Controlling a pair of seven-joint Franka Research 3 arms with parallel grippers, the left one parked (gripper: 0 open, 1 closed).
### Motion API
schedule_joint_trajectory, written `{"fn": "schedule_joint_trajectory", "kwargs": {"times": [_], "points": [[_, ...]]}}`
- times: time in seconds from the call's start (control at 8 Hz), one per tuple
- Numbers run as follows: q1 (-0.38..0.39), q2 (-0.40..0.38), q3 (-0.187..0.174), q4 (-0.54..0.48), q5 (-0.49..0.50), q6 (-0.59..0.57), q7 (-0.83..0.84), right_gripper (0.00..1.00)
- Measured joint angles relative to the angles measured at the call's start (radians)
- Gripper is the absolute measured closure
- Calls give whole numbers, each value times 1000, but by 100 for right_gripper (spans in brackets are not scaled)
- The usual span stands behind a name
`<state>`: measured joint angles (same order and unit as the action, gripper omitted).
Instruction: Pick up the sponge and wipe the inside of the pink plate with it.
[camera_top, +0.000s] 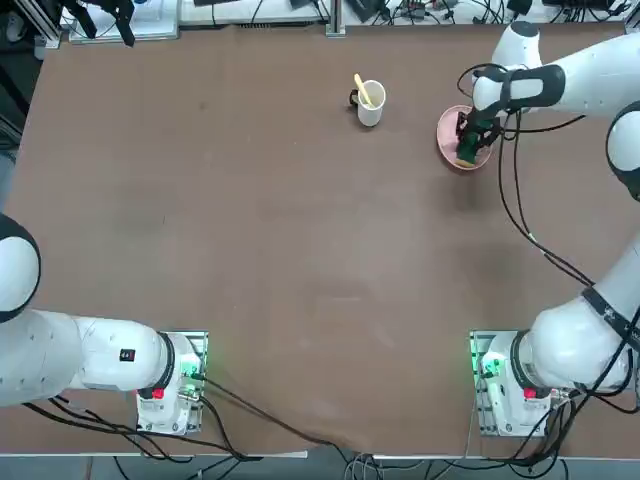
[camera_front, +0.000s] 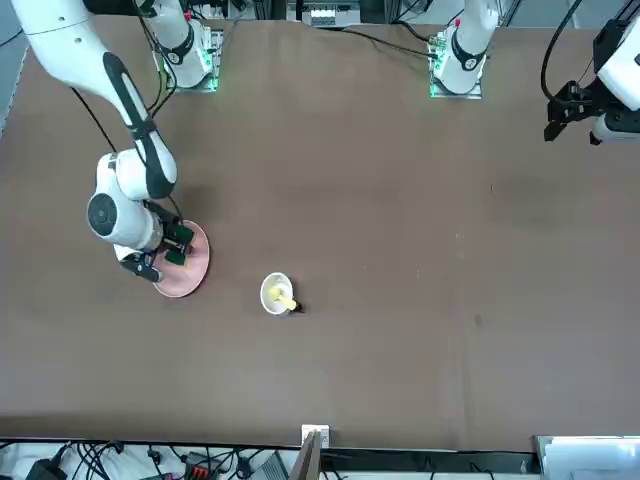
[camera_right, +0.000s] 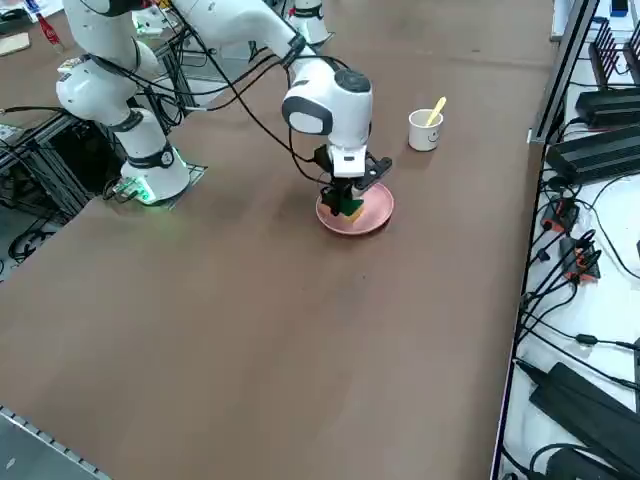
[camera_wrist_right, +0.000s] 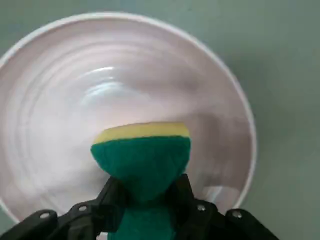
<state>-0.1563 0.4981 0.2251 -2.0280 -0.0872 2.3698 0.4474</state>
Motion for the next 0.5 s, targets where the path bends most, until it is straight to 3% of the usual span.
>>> {"fn": "schedule_joint_trajectory", "kwargs": {"times": [0.5], "points": [[-30, 7, 0, 4, 0, 46, -37, 53]]}}
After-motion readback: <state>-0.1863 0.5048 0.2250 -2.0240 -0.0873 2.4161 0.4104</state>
